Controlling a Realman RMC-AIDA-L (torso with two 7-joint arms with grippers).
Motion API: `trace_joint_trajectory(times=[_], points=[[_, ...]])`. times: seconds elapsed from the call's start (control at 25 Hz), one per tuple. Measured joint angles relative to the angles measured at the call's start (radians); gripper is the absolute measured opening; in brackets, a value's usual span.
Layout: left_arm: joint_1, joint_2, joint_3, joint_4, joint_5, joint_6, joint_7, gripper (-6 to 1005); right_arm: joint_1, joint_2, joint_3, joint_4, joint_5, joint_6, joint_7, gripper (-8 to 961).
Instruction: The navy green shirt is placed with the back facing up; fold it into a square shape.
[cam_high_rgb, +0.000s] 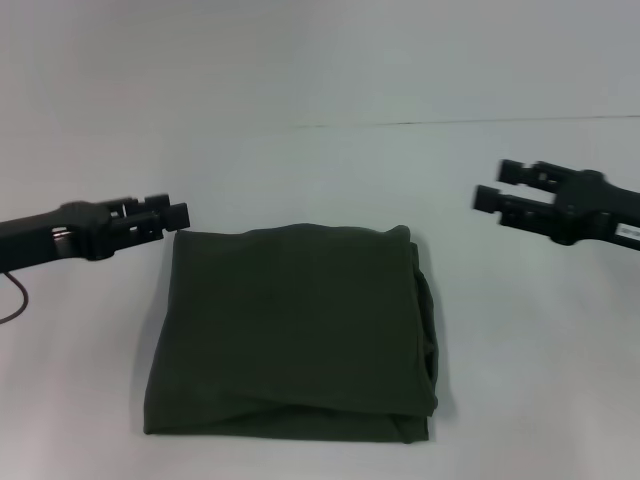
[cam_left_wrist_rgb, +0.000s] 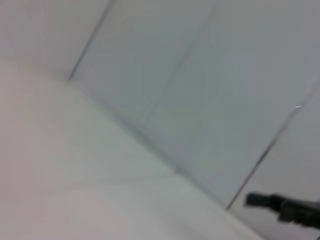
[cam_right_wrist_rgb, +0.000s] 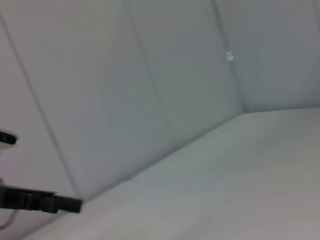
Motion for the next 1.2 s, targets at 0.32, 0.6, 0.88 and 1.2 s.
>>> trace_joint_trajectory(times=[0.32, 0.6, 0.88, 1.2], points=[[0.034, -0.027, 0.013, -0.046, -0.082, 0.169, 0.375, 527, 0.05, 0.019, -0.192, -0.026, -0.01, -0.119, 0.062, 830], [0.052, -0.029, 0.102, -0.07, -0.073, 0.137, 0.513, 872, 0.05, 0.048, -0.264, 0.005, -0.022, -0.029, -0.08, 937], [0.056, -0.026, 0.135, -0.07, -0.055, 0.128, 0.523, 959, 0.066, 0.059, -0.313, 0.027, -0.033, 0.016, -0.106, 927], [0.057, -0.025, 0.137, -0.066, -0.034, 0.121, 0.519, 956, 0.071, 0.059, -0.314, 0.018, -0.028, 0.008, -0.107, 927]])
